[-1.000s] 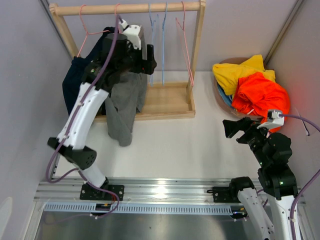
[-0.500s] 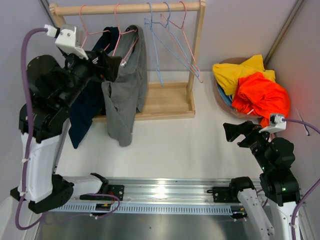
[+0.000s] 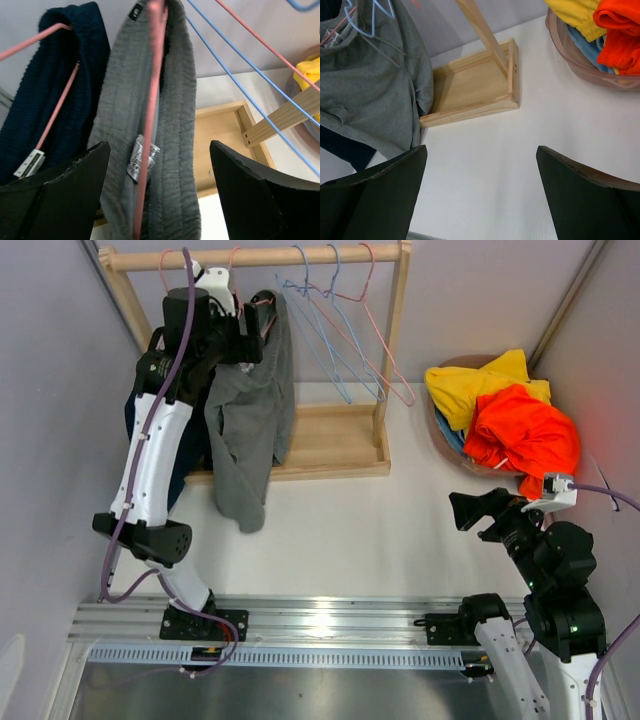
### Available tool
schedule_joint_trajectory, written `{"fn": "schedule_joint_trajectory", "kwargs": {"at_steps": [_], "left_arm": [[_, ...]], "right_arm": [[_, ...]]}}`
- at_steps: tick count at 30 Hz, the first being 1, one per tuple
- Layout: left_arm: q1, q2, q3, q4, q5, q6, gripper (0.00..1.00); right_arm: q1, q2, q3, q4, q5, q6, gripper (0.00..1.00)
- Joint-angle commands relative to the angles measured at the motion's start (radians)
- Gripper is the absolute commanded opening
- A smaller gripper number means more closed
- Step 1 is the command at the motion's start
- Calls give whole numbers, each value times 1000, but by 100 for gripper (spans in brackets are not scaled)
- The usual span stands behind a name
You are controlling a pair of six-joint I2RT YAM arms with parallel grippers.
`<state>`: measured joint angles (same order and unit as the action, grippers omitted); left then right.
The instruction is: Remove the shorts from the hanger
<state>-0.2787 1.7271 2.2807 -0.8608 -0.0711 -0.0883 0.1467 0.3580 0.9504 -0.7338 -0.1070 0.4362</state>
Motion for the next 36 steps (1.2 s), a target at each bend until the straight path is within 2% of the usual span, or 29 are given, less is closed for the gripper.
{"fn": "schedule_joint_trajectory", "kwargs": {"at_steps": [1, 3, 5, 6, 8, 9, 17, 26, 31, 36], "left_arm": [[36, -18, 103, 13, 39, -34, 86], [55, -5, 102, 8, 63, -42, 84], [59, 2, 102, 8, 70, -48, 78], [59, 5, 102, 6, 98, -50, 53], [61, 12, 105, 8, 114, -51, 23], [61, 14, 102, 8, 116, -54, 4], [61, 8, 56, 9, 131, -56, 0], [59, 9, 66, 17, 149, -70, 0], [59, -47, 177, 3, 152, -79, 0], [59, -159, 134, 12, 140, -76, 0]], "right_arm": [[-7, -7, 28, -1, -10, -20, 99], [-9, -7, 22, 1, -8, -22, 99], [-9, -7, 19, 1, -10, -22, 99], [-10, -5, 16, 4, -10, -22, 99], [-12, -8, 4, 7, -13, -21, 100], [-12, -8, 2, 5, -13, -19, 99], [-15, -16, 1, 1, -17, -14, 99], [-19, -34, 2, -13, -22, -13, 99], [-24, -39, -4, -13, -33, -10, 100], [-29, -37, -9, 1, -51, -2, 99]]}}
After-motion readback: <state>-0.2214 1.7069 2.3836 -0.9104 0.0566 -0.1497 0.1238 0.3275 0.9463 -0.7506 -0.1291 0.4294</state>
